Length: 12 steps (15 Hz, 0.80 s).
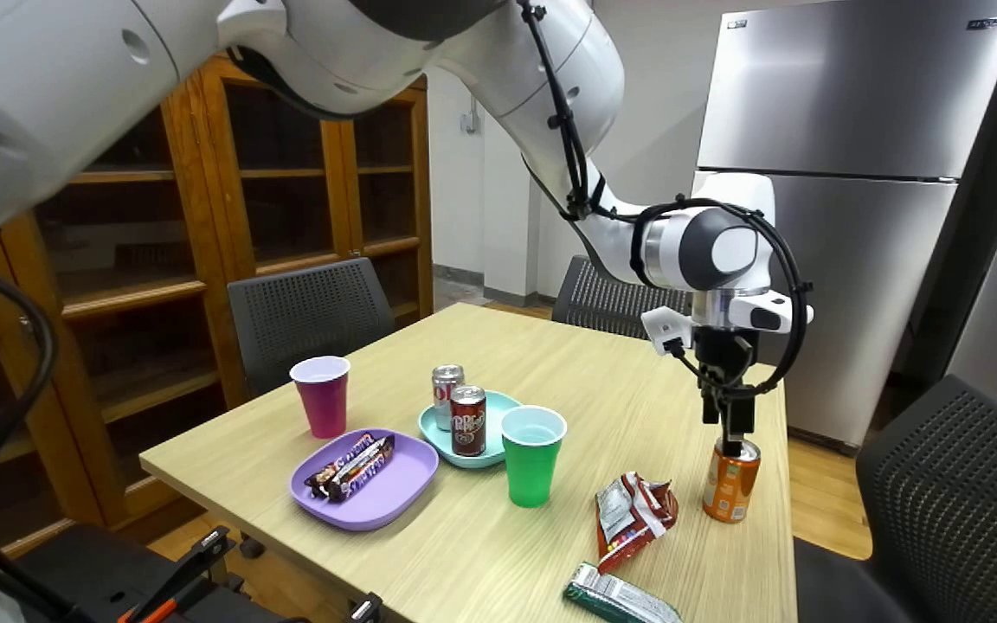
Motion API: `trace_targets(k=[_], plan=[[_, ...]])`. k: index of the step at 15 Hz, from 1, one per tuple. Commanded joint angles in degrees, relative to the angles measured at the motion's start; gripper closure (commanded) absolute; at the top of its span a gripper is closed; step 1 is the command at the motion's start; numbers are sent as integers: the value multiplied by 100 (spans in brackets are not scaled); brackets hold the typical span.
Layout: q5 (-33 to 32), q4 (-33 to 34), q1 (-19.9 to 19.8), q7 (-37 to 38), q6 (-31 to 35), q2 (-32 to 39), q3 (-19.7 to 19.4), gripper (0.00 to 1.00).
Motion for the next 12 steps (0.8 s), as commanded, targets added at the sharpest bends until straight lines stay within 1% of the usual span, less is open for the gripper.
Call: trace_targets(k=[1, 5, 12], plan=[[-90, 540, -161, 122, -434, 258, 40, 0], [-71, 617, -251, 64, -510, 219, 57, 0], [-94, 455, -298, -56, -429, 36, 64, 0]])
